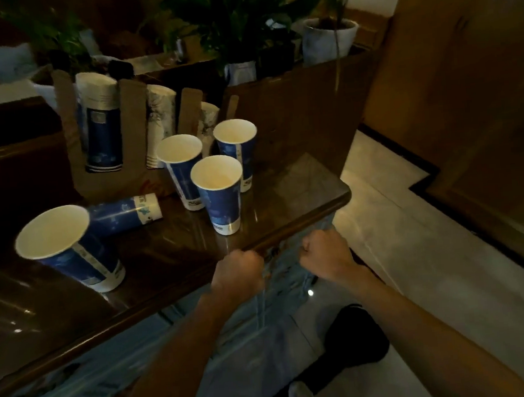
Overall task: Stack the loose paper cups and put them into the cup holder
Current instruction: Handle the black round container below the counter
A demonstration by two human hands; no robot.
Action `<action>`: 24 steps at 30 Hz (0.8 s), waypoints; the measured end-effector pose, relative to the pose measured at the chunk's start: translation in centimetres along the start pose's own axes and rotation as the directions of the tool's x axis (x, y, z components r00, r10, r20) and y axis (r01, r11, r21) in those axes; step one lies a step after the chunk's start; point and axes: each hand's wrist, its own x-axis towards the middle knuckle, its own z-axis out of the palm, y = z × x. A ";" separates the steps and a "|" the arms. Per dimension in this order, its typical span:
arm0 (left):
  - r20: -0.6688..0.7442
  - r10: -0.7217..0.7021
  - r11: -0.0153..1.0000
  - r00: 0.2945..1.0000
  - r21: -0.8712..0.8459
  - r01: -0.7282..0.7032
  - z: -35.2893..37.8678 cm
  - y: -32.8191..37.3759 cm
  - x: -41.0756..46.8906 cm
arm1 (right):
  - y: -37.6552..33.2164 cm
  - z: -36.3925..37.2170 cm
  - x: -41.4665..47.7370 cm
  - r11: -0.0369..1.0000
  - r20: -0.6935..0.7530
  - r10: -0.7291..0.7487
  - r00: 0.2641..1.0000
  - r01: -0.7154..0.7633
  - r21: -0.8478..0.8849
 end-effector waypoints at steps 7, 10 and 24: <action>0.085 0.161 0.985 0.983 0.041 -0.165 2.7 4.7 1.8 | 3.2 0.9 -6.6 0.974 -0.017 0.221 0.975 -0.222 -0.057; 0.103 0.230 0.968 0.968 0.077 -0.238 4.1 7.5 2.6 | 5.0 0.9 -9.3 0.947 -0.017 0.310 0.950 -0.311 -0.082; 0.351 0.370 0.886 0.860 0.145 -0.440 11.7 23.1 11.7 | 20.2 2.0 -15.5 0.756 0.062 0.653 0.755 -0.655 0.011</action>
